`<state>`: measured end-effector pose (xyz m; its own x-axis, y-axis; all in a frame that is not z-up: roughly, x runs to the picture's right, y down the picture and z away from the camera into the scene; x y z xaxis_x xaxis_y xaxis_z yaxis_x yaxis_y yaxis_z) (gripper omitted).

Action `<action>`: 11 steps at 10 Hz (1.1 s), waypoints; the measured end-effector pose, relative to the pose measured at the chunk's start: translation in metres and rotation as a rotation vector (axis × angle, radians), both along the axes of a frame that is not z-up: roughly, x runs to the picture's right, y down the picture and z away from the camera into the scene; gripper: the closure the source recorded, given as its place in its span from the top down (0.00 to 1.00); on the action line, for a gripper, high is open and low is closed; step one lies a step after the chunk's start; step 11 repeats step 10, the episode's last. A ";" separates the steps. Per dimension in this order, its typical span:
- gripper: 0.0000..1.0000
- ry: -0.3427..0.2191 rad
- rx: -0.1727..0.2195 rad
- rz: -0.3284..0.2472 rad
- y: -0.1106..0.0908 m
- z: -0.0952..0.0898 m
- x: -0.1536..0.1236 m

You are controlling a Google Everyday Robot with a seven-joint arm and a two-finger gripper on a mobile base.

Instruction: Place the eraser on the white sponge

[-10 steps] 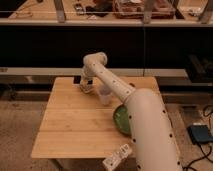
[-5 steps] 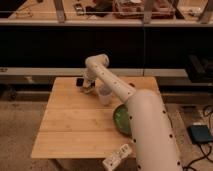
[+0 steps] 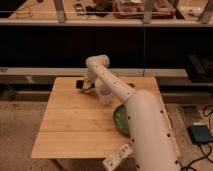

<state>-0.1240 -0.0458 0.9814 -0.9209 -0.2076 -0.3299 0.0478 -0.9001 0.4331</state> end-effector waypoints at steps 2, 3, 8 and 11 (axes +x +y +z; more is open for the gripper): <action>0.80 0.007 0.010 -0.015 -0.008 0.002 0.006; 0.80 0.001 0.008 -0.008 -0.011 0.002 0.007; 0.80 -0.077 -0.026 0.090 -0.018 -0.006 -0.008; 0.80 -0.106 -0.015 0.151 -0.030 -0.011 -0.001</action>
